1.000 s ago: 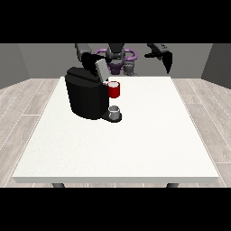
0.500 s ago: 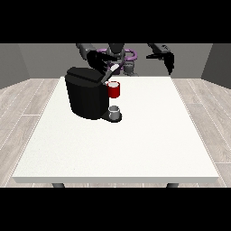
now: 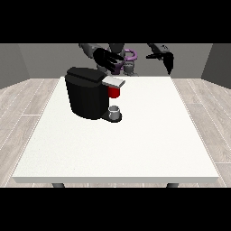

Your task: Insert the coffee pod into the coffee machine and close the lid

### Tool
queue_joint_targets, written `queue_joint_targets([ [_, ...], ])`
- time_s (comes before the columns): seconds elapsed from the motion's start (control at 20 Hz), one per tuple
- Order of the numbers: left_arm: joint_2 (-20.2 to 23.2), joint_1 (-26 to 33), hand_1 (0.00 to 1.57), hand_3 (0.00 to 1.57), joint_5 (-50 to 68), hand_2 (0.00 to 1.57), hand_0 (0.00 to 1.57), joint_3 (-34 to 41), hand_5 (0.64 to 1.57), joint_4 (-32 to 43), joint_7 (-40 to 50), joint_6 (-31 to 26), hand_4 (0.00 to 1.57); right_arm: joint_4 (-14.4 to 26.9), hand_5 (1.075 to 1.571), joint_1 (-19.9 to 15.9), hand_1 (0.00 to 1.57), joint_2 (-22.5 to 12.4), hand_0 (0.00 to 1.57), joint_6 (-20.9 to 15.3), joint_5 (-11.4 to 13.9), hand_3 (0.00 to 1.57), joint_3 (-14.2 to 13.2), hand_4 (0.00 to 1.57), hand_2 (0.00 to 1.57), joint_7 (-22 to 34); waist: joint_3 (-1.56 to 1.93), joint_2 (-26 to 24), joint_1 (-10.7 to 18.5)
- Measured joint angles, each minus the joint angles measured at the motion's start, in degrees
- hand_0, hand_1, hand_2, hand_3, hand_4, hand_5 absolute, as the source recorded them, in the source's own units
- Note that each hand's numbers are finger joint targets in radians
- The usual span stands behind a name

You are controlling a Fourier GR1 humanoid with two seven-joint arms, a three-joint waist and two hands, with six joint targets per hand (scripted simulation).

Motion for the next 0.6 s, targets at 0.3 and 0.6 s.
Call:
queue_joint_targets([
  [0.3,-0.3,0.6,0.00,0.00,-0.6,0.00,0.00,-0.4,1.571,0.8,-2.0,0.8,0.17,-2.3,1.571,1.7,0.00,3.0,0.00,2.0,-1.4,0.00,1.6,0.35,0.00,-2.3,0.01,-2.2,-1.8],
  [0.6,-0.8,3.9,0.00,0.00,-0.1,0.00,0.00,-0.1,1.571,2.3,-3.2,0.7,0.19,-7.3,1.571,14.3,0.00,4.6,0.00,1.5,-8.6,0.00,7.6,0.16,0.00,-5.9,0.01,-7.9,-4.7],
])
